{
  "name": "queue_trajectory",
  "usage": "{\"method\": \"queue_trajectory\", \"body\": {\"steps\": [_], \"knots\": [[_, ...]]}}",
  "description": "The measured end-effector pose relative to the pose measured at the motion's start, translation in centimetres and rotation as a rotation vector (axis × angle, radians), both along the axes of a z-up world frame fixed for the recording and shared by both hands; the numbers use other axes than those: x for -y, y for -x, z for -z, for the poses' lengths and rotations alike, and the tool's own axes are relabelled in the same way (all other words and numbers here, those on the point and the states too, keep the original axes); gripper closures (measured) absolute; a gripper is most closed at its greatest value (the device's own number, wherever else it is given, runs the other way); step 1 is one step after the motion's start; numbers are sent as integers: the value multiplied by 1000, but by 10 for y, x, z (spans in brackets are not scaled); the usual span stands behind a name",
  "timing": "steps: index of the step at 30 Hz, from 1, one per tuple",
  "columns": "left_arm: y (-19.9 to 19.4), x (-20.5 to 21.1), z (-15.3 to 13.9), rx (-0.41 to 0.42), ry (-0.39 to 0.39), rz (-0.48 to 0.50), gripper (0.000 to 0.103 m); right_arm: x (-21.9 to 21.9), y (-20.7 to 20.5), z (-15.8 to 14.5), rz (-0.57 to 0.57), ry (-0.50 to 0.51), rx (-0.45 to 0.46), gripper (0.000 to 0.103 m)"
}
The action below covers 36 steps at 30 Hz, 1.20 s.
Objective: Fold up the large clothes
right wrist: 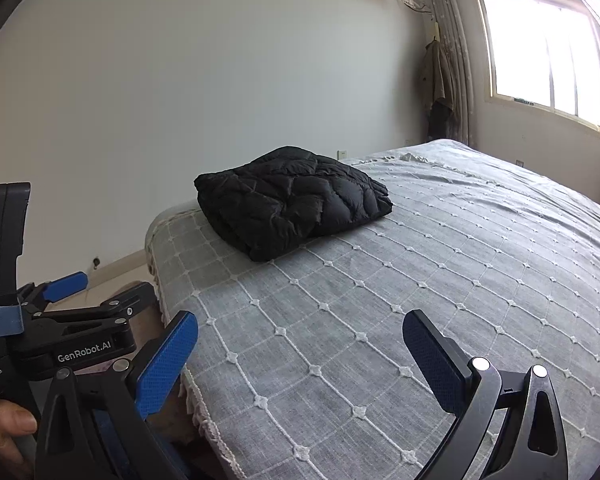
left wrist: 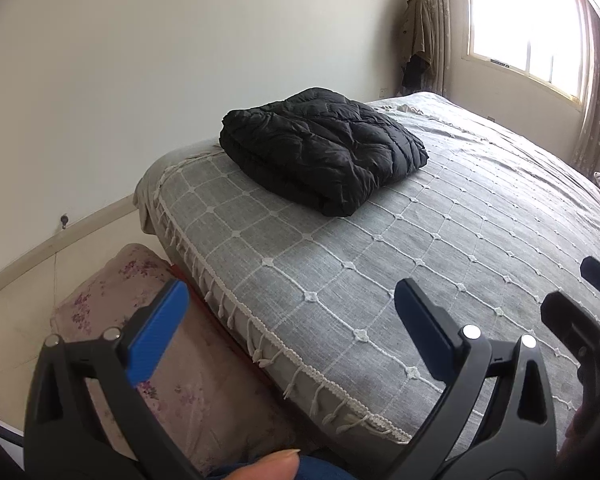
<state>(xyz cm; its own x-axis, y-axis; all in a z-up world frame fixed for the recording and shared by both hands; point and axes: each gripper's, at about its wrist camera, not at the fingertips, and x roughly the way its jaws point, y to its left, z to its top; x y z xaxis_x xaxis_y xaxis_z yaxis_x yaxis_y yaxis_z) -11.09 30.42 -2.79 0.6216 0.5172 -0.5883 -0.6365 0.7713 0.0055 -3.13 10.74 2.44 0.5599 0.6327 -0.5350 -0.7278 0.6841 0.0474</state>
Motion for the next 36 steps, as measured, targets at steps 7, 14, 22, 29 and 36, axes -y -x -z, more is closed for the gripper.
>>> {"method": "queue_trajectory", "body": {"steps": [7, 14, 22, 29, 36], "knots": [[5, -4, 3, 51, 17, -3, 1, -1, -1, -2, 28, -14, 17, 0], [0, -10, 9, 42, 46, -28, 1, -4, -2, -2, 26, -3, 28, 0], [0, -5, 8, 48, 22, -31, 1, -5, -6, -1, 24, -24, 6, 0], [-1, -5, 8, 47, 18, -30, 1, -7, -5, 0, 22, -18, 9, 0], [0, -5, 8, 48, 17, -32, 1, -10, -6, 2, 21, -16, 0, 0]]}}
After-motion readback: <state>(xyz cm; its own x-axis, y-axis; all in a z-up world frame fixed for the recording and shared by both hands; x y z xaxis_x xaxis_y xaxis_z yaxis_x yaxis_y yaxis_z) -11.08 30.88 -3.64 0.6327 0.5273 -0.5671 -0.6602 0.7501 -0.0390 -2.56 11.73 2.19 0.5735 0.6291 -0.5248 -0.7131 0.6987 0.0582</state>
